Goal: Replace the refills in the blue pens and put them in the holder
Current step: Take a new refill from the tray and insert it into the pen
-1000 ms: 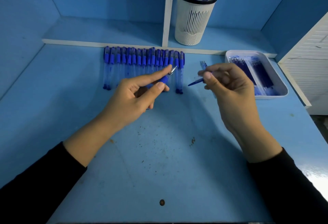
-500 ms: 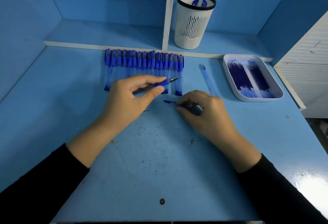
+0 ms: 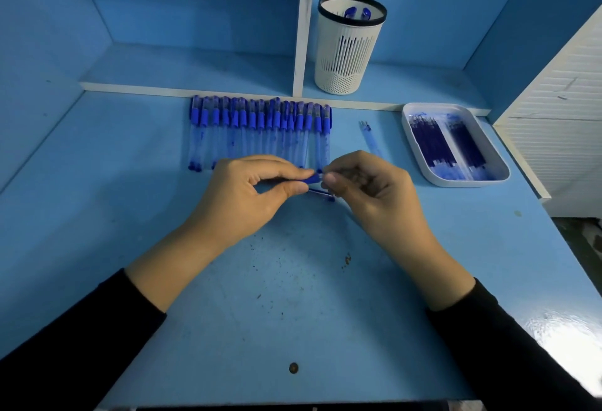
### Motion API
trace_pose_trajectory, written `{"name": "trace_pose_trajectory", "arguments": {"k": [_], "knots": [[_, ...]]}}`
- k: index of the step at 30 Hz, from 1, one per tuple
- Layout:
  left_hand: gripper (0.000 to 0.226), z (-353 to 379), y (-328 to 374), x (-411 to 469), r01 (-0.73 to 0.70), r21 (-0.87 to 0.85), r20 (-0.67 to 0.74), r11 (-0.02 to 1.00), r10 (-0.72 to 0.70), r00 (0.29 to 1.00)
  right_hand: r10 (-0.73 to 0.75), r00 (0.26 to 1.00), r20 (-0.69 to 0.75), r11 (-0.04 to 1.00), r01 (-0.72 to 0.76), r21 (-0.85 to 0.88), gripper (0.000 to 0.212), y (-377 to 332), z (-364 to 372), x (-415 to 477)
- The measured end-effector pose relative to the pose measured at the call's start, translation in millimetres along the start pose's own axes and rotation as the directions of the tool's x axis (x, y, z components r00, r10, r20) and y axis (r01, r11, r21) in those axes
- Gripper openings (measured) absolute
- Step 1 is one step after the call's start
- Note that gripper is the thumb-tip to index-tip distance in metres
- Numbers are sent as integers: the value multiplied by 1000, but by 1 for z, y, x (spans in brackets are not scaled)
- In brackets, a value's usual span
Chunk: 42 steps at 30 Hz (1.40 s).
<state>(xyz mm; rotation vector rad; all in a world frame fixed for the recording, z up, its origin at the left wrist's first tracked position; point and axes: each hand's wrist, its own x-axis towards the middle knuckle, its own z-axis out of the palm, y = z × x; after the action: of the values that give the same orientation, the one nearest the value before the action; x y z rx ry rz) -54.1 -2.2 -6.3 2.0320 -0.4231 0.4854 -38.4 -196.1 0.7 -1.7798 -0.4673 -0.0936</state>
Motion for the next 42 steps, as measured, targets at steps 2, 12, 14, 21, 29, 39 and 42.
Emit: {"name": "trace_pose_trajectory", "arguments": {"k": [2, 12, 14, 21, 29, 39, 42], "knots": [[24, 0, 1, 0, 13, -16, -3, 1000, -13, 1000, -43, 999, -6, 998, 42, -38, 5, 0, -1, -1], [18, -1, 2, -1, 109, -115, 49, 987, -104, 993, -93, 996, -6, 996, 93, 8, 18, -5, -2, -2], [17, -1, 1, -1, 103, -92, 49, 990, -98, 994, -47, 999, -4, 999, 47, -24, 16, -5, -2, -1], [19, 0, -2, -1, 78, -53, 32, 996, -77, 997, -3, 999, 49, 1000, 3, 8, 15, -1, -2, 1], [17, 0, -2, -2, 54, -31, 37, 998, -52, 998, 80, 994, 78, 994, -86, 69, 17, -2, -5, 1], [17, -1, -1, -1, 37, -20, 34, 999, -37, 999, 155, 986, 68, 984, -160, 73, 24, -4, -4, 1], [16, -2, -1, -1, 62, -27, 36, 998, -61, 998, 127, 990, 69, 991, -129, 29, 7, -3, -5, 1]]}}
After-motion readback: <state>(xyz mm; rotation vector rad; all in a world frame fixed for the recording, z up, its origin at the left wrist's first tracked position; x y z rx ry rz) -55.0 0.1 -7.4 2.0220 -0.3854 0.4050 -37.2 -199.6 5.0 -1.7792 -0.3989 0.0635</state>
